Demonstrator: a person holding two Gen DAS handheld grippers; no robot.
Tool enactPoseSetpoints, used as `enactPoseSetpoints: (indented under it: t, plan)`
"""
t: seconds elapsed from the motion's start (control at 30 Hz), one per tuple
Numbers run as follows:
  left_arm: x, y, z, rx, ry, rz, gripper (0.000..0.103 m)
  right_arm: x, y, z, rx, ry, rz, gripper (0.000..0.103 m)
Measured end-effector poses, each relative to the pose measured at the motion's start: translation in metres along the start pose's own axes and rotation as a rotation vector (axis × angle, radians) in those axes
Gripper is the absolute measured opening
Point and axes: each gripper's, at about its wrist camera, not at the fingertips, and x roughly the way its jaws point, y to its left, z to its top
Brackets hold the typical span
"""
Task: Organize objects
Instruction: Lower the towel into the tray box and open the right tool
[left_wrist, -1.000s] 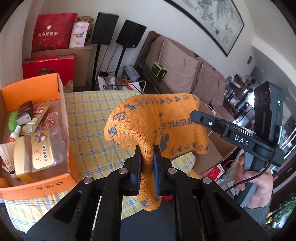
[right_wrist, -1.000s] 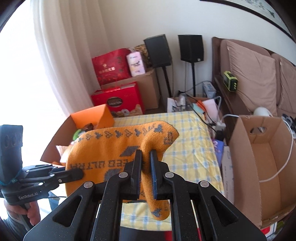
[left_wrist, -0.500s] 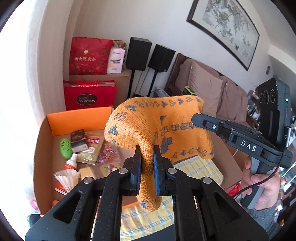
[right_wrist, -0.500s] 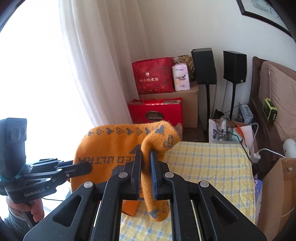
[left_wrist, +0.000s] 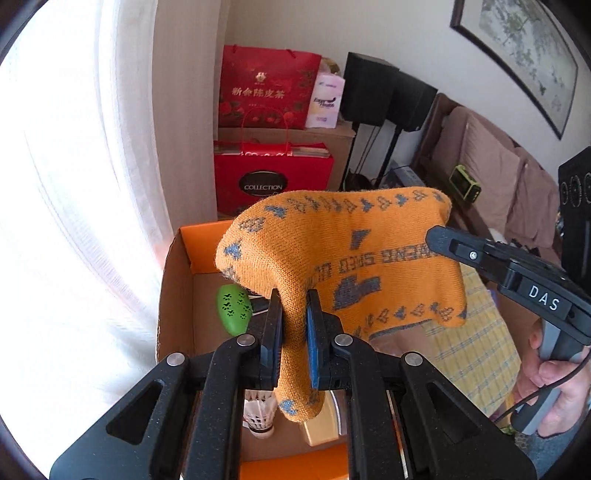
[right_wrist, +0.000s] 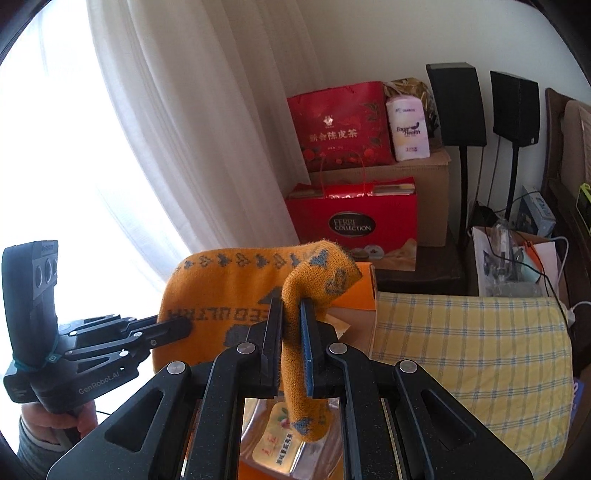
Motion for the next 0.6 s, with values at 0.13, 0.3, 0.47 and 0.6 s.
enactPoseSetpoints:
  t: [0.13,0.3,0.47,0.6]
  plan:
    - [0.026,0.010,0.000,-0.001,0.025,0.039,0.010,0.036,-0.008,0.000,0.019,0.043,-0.019,0.008]
    - [0.059,0.025,-0.001,-0.013,0.077,0.068,0.010,0.071,-0.015,-0.002,0.022,0.095,-0.042,0.008]
    - [0.084,0.033,-0.008,-0.017,0.134,0.090,0.010,0.098,-0.019,-0.010,0.015,0.153,-0.068,0.008]
    - [0.096,0.040,-0.014,-0.039,0.179,0.083,0.011,0.108,-0.021,-0.015,-0.004,0.196,-0.090,0.009]
